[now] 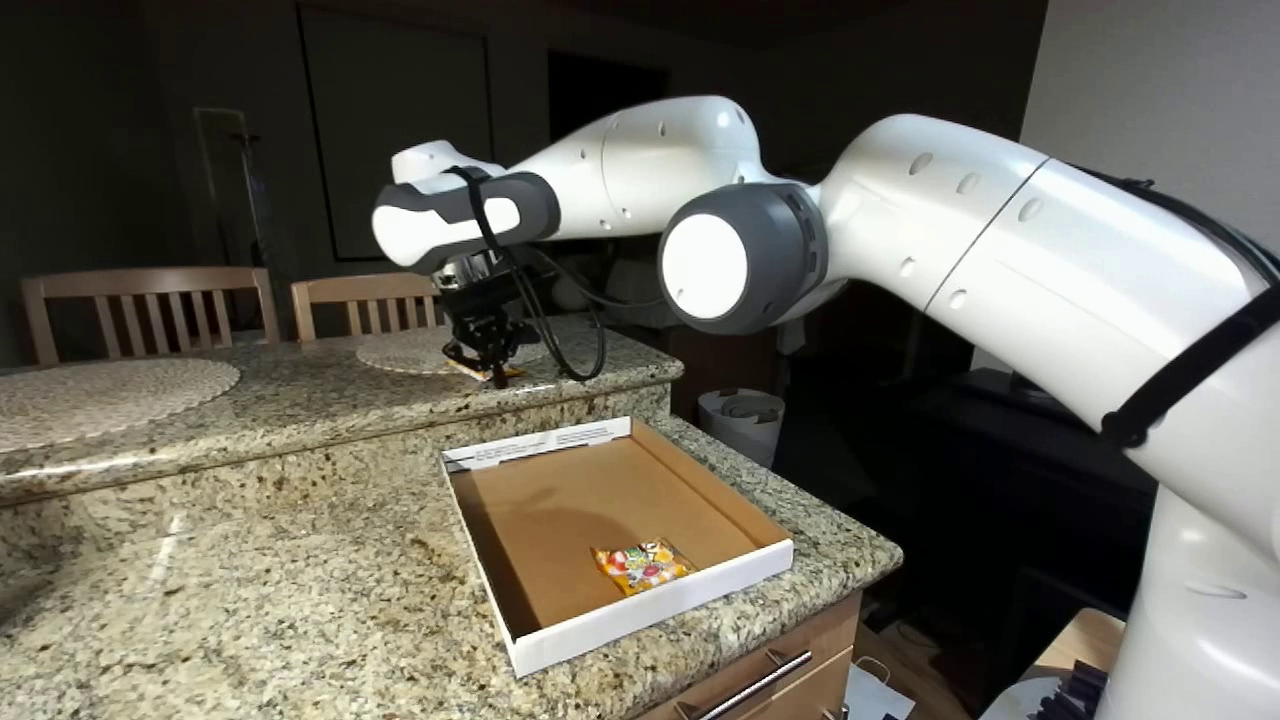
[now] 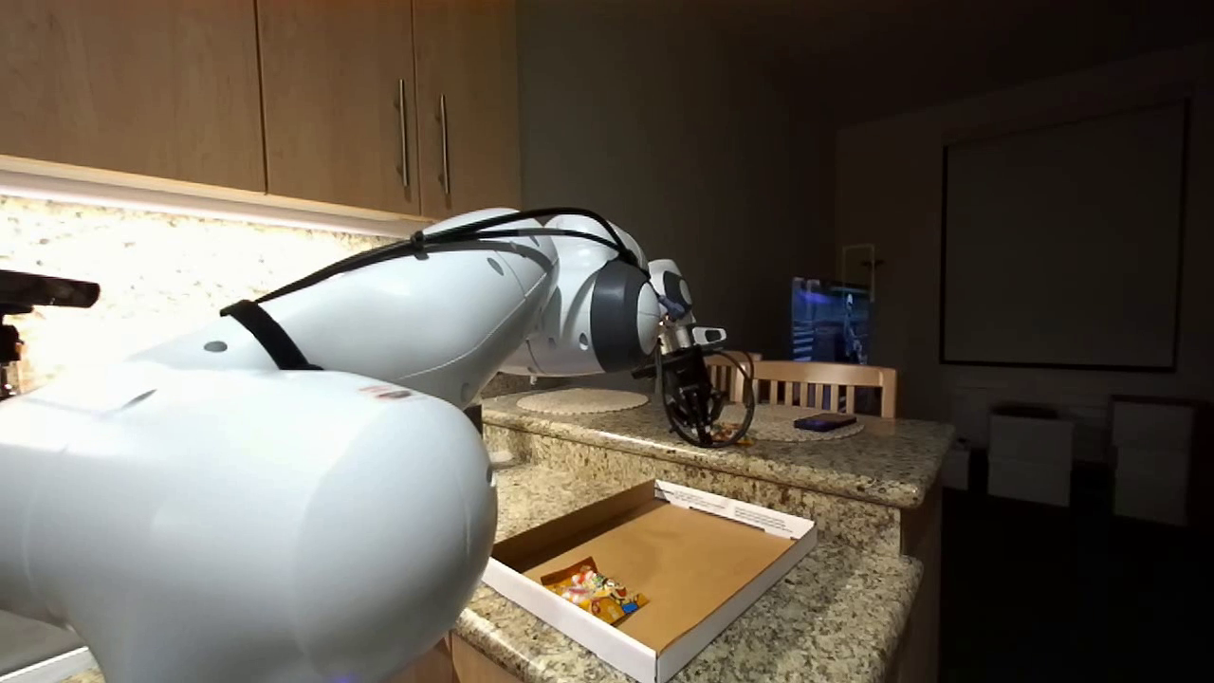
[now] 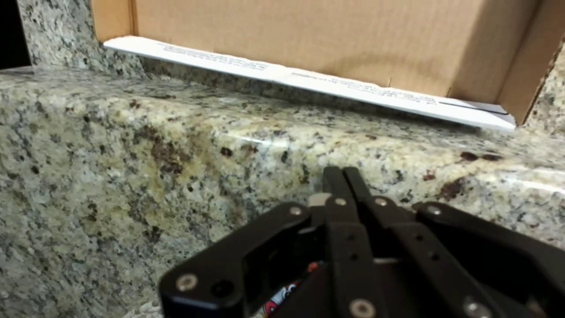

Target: Place two sachets from the counter on the box

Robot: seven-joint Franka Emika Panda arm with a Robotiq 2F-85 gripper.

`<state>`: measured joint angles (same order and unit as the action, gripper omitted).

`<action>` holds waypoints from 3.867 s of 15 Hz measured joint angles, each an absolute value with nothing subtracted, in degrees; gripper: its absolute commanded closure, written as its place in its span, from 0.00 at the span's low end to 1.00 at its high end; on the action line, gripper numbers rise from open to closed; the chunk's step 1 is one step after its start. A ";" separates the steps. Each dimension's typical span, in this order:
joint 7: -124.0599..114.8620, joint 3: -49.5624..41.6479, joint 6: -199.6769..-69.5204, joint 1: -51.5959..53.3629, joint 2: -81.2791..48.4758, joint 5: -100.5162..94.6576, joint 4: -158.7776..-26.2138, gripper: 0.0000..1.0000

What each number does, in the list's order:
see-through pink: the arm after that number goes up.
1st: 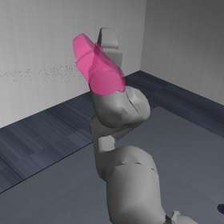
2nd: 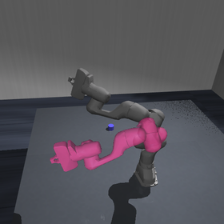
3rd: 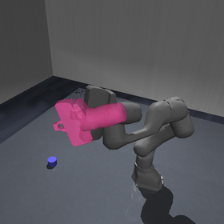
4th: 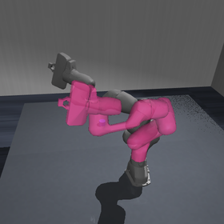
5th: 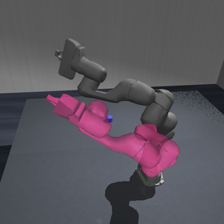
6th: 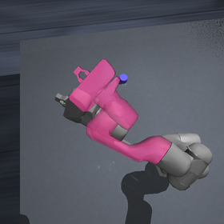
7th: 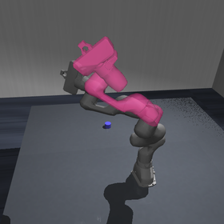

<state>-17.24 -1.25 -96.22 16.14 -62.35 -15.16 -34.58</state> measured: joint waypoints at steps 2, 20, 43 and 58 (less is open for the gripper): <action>-17.24 -1.13 -95.92 15.95 -62.98 -15.00 -33.50 1.00; -18.13 -3.69 -100.42 15.53 -65.91 -15.43 -27.97 0.00; -13.96 16.78 -77.66 -4.46 -67.88 19.27 -24.65 0.00; -18.34 16.97 -94.77 -3.15 -70.84 19.86 -24.18 0.00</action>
